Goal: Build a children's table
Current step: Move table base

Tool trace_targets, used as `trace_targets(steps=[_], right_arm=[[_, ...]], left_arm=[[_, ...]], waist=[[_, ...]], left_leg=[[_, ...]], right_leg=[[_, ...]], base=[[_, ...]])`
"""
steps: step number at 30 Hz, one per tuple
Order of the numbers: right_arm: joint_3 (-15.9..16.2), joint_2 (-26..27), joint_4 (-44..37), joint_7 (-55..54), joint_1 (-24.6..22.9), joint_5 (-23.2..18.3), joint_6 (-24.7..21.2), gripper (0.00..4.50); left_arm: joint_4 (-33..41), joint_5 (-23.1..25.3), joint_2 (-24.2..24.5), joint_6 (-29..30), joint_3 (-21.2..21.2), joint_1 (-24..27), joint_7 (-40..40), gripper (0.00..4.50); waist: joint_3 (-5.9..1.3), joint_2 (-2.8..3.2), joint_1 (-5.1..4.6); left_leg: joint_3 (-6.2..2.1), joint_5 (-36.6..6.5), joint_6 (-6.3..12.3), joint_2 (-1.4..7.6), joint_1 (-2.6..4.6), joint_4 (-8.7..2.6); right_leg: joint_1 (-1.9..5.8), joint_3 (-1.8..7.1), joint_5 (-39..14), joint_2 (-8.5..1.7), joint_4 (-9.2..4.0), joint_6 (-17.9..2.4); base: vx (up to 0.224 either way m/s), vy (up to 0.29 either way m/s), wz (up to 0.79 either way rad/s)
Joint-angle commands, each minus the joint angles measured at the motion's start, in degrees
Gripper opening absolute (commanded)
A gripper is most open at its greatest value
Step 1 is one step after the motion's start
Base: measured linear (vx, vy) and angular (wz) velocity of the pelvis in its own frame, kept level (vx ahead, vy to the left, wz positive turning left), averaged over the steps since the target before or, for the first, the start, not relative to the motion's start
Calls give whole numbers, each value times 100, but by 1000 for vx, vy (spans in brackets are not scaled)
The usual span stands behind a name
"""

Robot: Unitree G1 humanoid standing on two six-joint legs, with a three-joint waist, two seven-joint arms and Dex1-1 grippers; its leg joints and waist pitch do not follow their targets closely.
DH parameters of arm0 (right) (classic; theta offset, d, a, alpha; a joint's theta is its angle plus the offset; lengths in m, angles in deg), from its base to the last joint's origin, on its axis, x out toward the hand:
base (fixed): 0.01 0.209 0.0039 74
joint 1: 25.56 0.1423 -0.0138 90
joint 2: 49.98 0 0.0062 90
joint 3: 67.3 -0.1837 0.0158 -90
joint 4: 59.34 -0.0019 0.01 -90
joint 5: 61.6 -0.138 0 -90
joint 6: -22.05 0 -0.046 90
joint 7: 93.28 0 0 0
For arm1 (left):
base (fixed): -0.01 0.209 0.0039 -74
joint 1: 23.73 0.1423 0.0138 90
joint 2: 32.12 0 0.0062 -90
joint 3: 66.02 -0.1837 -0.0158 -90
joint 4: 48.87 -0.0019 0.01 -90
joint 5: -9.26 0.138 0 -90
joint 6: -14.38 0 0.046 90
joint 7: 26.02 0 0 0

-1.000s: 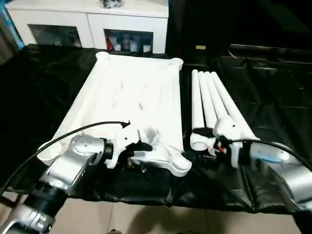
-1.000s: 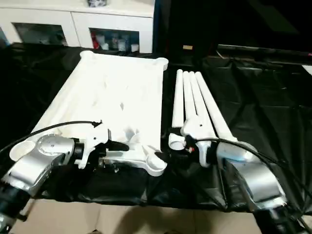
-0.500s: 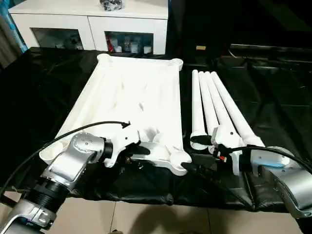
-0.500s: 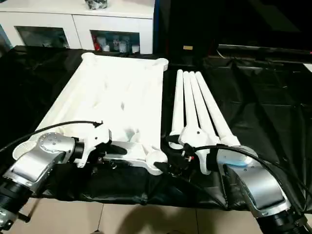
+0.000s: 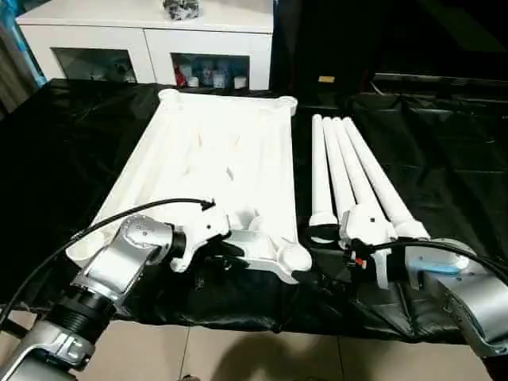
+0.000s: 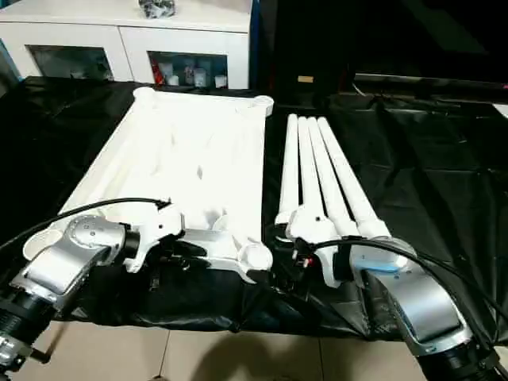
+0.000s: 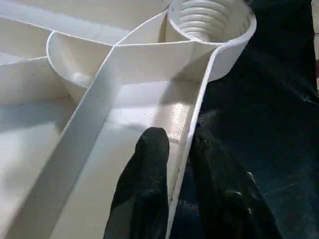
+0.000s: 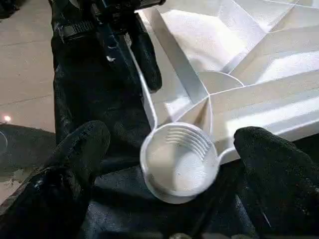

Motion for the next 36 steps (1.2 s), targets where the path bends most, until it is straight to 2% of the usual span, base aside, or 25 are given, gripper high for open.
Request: trace_targets(steps=[1,2,3,6,9,10,11,12,14,16,18,20,21,24,26,28,31,32,35,36], right_arm=[[23,-52,-43,9,79,30,-38,450],[17,-38,-45,8,79,41,-31,450],[16,-35,-45,6,79,45,-28,450],[3,-26,-48,-30,76,70,-6,450],[-1,-25,-46,-46,72,76,5,450],[2,-20,-34,-54,76,80,15,450],[6,-15,-17,-62,80,87,28,450],[6,-15,-17,-62,80,87,28,450],[31,16,28,-63,109,125,61,450],[46,38,58,-66,140,140,69,450],[45,62,112,-69,196,149,87,450],[42,70,142,-71,222,155,98,450],[39,76,170,-83,242,166,110,450],[32,88,207,-100,272,179,124,450],[20,95,213,-107,287,170,110,450],[-15,125,215,-124,314,127,83,450],[-45,150,212,-133,334,71,46,450],[-161,230,167,-155,355,-100,-60,450],[-368,397,106,-240,424,-403,-346,450],[-431,460,100,-287,466,-478,-412,450]], left_arm=[[-140,149,22,135,53,-9,254,57],[-63,151,-8,221,129,39,414,47],[-35,147,-16,256,152,54,458,47],[259,156,-70,527,311,208,829,27],[449,164,-130,664,413,320,1051,11],[523,179,-159,619,429,387,1106,7],[598,204,-201,584,453,459,1194,3],[598,204,-201,584,453,459,1194,3],[691,210,-236,582,434,531,1309,3],[699,181,-245,529,425,546,1287,3],[698,157,-197,2,355,599,1080,3],[690,118,-209,-174,378,639,1019,3],[609,116,-198,-359,394,655,971,3],[370,158,-142,-727,417,666,919,3],[286,141,-132,-797,449,659,891,3],[161,112,-78,-913,494,641,785,3],[63,88,-27,-1055,549,626,712,3],[78,0,34,-1109,656,620,626,29],[323,-245,142,-946,762,684,365,29],[449,-330,184,-876,798,724,289,48]], waist=[[-322,15,18],[-329,62,14],[-334,24,-12],[-350,34,-53],[-352,32,-87],[-345,34,-97],[-345,-34,-94],[-334,-4,-89],[-319,-31,-74],[-313,-22,-60],[-315,-44,-47],[-326,-34,-34],[-326,-64,-37],[-337,-46,1],[-340,-42,22],[-332,-70,19],[-318,-51,19],[-320,-75,19],[-329,-67,14],[-332,-61,16]], left_leg=[[10,-1136,98,126,-53,-455],[-1,-1118,83,128,-53,-453],[4,-1087,96,119,-67,-443],[0,-939,130,119,-89,-427],[6,-854,191,112,-87,-416],[12,-871,212,113,-86,-415],[14,-881,247,121,-88,-412],[20,-917,259,125,-73,-419],[25,-1004,273,124,-65,-422],[26,-1069,256,121,-57,-428],[17,-1059,251,127,-67,-437],[18,-994,248,132,-60,-435],[22,-970,259,131,-65,-434],[34,-834,282,129,-62,-421],[36,-803,282,129,-57,-421],[42,-826,278,121,-65,-425],[36,-973,230,124,-57,-441],[34,-1004,218,130,-51,-445],[27,-937,205,128,-59,-446],[26,-900,189,131,-53,-446]], right_leg=[[314,197,-1719,-261,-454,-973],[316,195,-1627,-263,-435,-995],[327,193,-1495,-254,-433,-1023],[357,189,-1231,-258,-401,-1122],[356,186,-1058,-241,-397,-1197],[351,185,-1072,-238,-406,-1224],[357,184,-1154,-246,-405,-1219],[335,186,-1285,-245,-425,-1199],[317,186,-1533,-241,-442,-1123],[298,188,-1790,-245,-469,-1024],[294,191,-1868,-251,-471,-936],[289,197,-1680,-249,-453,-948],[290,197,-1630,-248,-449,-961],[294,203,-1396,-251,-424,-1009],[295,203,-1311,-253,-411,-1030],[301,202,-1378,-251,-421,-1000],[285,203,-1752,-262,-450,-891],[278,202,-1822,-265,-451,-866],[279,206,-1729,-273,-420,-915],[277,204,-1662,-271,-410,-952]], base=[[0,0,0],[0,0,0],[0,0,0],[0,0,0],[0,0,0],[0,0,0],[0,0,0],[0,0,0],[0,0,0],[0,0,0],[0,0,0],[0,0,0],[0,0,0],[0,0,0],[0,0,0],[0,0,0],[0,0,0],[0,0,0],[0,0,0],[0,0,0]])
